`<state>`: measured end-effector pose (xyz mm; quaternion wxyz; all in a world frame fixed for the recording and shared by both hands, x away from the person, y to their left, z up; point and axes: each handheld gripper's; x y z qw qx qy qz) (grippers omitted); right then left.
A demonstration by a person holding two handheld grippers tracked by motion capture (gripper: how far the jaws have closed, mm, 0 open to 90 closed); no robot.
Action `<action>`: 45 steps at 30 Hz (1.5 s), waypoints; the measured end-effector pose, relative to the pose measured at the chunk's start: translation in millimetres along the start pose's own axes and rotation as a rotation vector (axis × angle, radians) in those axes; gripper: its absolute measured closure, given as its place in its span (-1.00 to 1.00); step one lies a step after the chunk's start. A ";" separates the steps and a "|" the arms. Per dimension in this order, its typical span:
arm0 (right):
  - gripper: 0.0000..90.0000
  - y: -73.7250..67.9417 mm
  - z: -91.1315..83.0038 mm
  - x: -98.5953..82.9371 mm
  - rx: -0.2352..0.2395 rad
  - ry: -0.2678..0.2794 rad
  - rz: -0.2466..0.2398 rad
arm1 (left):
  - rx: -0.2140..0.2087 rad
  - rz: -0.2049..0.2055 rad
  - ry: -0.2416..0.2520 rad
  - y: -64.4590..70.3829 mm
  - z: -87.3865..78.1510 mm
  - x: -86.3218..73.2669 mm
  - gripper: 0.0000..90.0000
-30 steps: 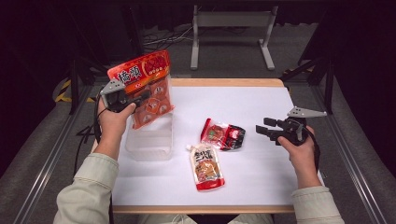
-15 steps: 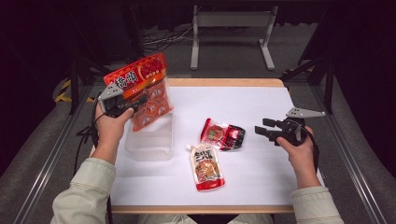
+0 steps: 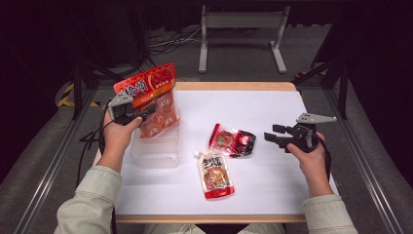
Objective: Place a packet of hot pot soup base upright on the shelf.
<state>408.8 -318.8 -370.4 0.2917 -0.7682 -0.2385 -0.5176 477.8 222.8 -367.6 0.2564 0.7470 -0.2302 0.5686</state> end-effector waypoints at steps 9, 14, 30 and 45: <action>-0.08 -0.5 4.4 -1.2 0.003 -0.008 0.001 | -0.017 0.030 -0.127 0.1 9.9 -6.6 0.56; -0.08 -1.2 3.8 -0.8 0.006 -0.005 -0.001 | 0.000 0.014 -0.127 -1.5 12.5 -7.2 0.56; -0.08 -0.4 5.1 -0.9 0.008 -0.006 0.000 | 0.120 -0.034 -0.052 -5.2 4.4 -3.9 -0.77; -0.10 1.0 5.1 -0.8 0.000 -0.006 0.003 | 0.128 0.022 -0.031 8.4 -32.5 -6.8 -0.93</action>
Point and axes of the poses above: each handheld gripper's, and its own axes: z roughly forward along the jaws, x roughly out of its top, y roughly to its right, and after that the axes turned 10 degrees about y, right-handed
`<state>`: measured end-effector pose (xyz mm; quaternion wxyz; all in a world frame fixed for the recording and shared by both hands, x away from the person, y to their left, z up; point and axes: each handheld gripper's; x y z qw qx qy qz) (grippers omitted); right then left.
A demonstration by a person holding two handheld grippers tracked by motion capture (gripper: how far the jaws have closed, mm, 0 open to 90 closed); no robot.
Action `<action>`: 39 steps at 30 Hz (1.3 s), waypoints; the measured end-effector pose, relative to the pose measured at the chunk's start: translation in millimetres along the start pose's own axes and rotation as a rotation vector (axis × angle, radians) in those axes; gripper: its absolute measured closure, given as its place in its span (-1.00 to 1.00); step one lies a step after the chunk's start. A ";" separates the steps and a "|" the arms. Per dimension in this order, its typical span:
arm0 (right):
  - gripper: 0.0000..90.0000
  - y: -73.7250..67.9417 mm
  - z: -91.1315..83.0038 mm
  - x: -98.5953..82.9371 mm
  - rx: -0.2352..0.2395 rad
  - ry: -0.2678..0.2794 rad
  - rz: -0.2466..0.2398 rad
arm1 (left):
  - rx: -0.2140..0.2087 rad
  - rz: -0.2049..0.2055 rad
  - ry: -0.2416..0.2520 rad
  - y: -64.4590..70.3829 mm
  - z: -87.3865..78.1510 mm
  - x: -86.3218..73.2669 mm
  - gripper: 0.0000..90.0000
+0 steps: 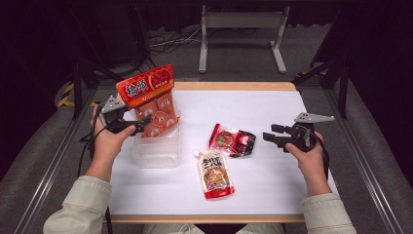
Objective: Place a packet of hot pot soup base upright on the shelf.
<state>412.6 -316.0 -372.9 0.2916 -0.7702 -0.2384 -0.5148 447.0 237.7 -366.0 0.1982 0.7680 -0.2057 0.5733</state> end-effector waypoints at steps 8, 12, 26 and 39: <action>-0.10 -2.6 1.6 0.4 0.002 0.002 -0.011 | -0.020 0.017 0.055 23.6 -32.9 -10.0 -0.92; -0.11 -2.4 0.7 0.5 0.003 0.006 -0.010 | -0.023 0.030 0.075 34.6 -45.5 -11.9 -0.89; -0.13 -3.8 -0.7 0.9 -0.003 0.013 -0.016 | -0.456 -0.025 0.135 83.0 -59.0 -25.0 -0.66; -0.20 -4.9 8.1 2.9 0.001 0.004 -0.020 | -0.465 0.033 0.035 101.9 -43.7 -39.1 -0.69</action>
Point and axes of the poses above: each handheld gripper's, and its own axes: z roughly forward along the jaws, x roughly out of its top, y roughly to its right, and after that the axes turned 10 degrees about y, right-handed
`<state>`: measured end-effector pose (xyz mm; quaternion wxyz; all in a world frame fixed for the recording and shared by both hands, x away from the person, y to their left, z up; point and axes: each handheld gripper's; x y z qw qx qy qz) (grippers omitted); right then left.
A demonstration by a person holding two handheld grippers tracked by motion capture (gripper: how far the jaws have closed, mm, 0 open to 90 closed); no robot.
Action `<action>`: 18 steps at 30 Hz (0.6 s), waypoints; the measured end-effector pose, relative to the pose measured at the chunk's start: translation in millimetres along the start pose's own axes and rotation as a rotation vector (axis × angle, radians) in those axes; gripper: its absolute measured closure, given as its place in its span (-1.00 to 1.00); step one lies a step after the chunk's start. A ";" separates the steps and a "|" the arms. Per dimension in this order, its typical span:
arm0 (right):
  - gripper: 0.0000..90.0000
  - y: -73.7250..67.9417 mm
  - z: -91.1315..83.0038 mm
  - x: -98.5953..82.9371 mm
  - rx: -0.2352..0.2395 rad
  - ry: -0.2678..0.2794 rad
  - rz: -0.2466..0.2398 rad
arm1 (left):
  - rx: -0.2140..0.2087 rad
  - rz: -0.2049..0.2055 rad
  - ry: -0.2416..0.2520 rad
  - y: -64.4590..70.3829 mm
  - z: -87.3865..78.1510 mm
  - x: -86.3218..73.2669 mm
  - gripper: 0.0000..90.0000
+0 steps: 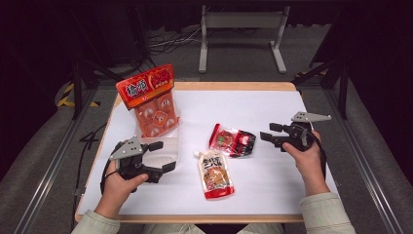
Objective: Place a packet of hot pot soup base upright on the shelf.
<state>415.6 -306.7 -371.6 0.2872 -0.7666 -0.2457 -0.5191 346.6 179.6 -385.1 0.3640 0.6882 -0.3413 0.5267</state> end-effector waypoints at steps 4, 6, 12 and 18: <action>-0.22 0.3 5.5 0.0 -0.008 -0.012 -0.001 | -0.002 0.005 0.003 0.4 1.0 -1.5 -0.69; -0.25 2.2 9.9 -0.7 -0.016 -0.020 -0.003 | 0.002 -0.002 0.002 0.7 1.1 -2.3 -0.69; -0.28 8.8 24.6 -6.4 -0.050 -0.067 0.002 | 0.002 -0.001 0.000 -0.7 2.5 -4.1 -0.70; -0.28 12.0 36.6 -11.8 -0.063 -0.094 0.006 | -0.006 0.008 -0.010 -0.4 5.6 -5.2 -0.70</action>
Point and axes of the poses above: each handheld gripper's, and its own axes: z roughly forward along the jaws, x roughly out of its top, y roughly to its right, and after that the axes turned 10 degrees about y, right-handed
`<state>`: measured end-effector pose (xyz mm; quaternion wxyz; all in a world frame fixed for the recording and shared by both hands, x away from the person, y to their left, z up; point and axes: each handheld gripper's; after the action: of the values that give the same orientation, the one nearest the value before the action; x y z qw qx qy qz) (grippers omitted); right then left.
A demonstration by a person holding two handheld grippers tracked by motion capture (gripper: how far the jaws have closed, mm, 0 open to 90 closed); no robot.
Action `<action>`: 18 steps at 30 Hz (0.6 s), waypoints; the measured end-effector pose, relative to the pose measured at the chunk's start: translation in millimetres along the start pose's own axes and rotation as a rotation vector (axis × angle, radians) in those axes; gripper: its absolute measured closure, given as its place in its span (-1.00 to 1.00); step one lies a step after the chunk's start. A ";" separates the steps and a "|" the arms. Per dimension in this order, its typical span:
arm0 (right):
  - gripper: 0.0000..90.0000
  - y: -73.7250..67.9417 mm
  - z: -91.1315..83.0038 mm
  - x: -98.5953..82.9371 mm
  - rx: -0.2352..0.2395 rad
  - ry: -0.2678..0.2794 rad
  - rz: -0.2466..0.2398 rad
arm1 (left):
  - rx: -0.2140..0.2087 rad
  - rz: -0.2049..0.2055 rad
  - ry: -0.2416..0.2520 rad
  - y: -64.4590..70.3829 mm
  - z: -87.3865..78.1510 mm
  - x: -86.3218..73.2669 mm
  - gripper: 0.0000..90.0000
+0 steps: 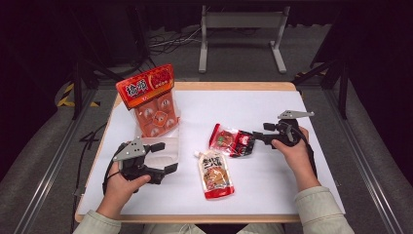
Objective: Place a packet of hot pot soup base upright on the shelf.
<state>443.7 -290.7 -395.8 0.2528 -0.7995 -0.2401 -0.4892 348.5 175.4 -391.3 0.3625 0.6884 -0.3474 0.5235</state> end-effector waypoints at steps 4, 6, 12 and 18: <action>-0.28 0.5 7.0 -2.4 -0.005 -0.011 0.004 | 0.004 0.011 -0.010 0.1 1.4 -0.9 -0.71; -0.28 1.0 14.7 -6.1 -0.010 -0.036 0.008 | 0.001 0.016 -0.014 1.0 2.5 -1.8 -0.71; -0.28 2.5 26.0 -12.8 -0.013 -0.072 0.027 | 0.007 0.034 -0.023 2.2 3.5 -2.4 -0.71; -0.29 4.0 35.0 -18.9 -0.023 -0.112 0.043 | 0.010 0.032 -0.030 1.9 3.9 -3.3 -0.71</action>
<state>461.6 -274.0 -427.4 0.2403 -0.8333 -0.2312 -0.4410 348.0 171.4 -395.0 0.3452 0.6923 -0.3611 0.5207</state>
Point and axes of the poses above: each handheld gripper's, and its own axes: z roughly forward along the jaws, x roughly out of its top, y roughly to its right, and after that the axes turned 10 degrees about y, right-handed
